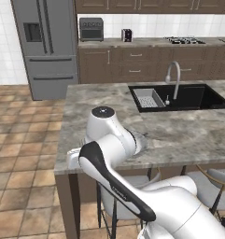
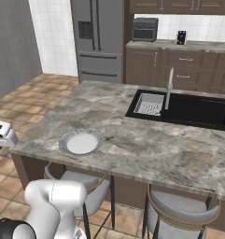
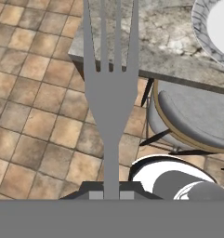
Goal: Take the fork and place it on the left side of the plate. Then take the spoon and place it on the right side of the plate. Make sure they're directly next to the plate.
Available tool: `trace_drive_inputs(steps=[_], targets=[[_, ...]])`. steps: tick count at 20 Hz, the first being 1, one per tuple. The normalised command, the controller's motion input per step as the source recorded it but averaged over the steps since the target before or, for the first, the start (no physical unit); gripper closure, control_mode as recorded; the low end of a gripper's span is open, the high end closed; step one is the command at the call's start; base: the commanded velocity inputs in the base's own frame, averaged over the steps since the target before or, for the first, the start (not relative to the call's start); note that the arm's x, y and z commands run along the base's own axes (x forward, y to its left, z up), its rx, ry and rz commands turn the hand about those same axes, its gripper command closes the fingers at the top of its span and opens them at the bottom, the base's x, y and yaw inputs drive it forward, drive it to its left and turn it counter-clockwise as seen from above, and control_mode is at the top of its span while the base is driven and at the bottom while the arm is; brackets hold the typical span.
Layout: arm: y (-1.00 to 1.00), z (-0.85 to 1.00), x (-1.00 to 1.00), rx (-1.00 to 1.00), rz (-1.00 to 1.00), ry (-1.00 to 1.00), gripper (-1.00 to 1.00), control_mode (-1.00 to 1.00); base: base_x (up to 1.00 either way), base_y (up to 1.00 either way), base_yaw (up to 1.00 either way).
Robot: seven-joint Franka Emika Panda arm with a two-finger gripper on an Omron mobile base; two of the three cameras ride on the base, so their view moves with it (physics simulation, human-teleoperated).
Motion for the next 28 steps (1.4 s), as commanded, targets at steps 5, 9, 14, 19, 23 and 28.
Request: trace_drive_inputs(steps=[5,9,14,19,23,28], targets=[[0.00,0.00,0.00,0.00,0.00,0.00,1.00,1.00,0.00,0.00,0.00],[0.00,0.00,0.00,0.00,0.00,0.00,1.00,1.00,0.00,0.00,0.00],[0.00,0.00,0.00,0.00,0.00,0.00,1.00,1.00,0.00,0.00,0.00],[0.00,0.00,0.00,0.00,0.00,0.00,1.00,-1.00,0.00,0.00,0.00],[0.00,0.00,0.00,0.00,0.00,0.00,1.00,-1.00,0.00,0.00,0.00],[0.00,0.00,0.00,0.00,0.00,0.00,1.00,-1.00,0.00,0.00,0.00]])
